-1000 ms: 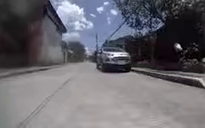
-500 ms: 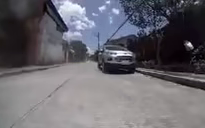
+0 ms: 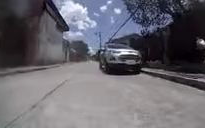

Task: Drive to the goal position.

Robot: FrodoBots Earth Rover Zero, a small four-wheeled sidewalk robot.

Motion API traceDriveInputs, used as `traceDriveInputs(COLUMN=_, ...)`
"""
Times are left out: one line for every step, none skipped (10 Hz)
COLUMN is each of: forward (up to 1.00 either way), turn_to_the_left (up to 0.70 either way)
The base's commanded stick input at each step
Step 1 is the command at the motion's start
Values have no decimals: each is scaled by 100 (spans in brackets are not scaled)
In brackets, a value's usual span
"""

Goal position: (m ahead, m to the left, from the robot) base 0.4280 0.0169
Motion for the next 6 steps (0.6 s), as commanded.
traceDriveInputs(forward=9, turn_to_the_left=0)
traceDriveInputs(forward=0, turn_to_the_left=0)
traceDriveInputs(forward=0, turn_to_the_left=0)
traceDriveInputs(forward=0, turn_to_the_left=0)
traceDriveInputs(forward=0, turn_to_the_left=0)
traceDriveInputs(forward=0, turn_to_the_left=0)
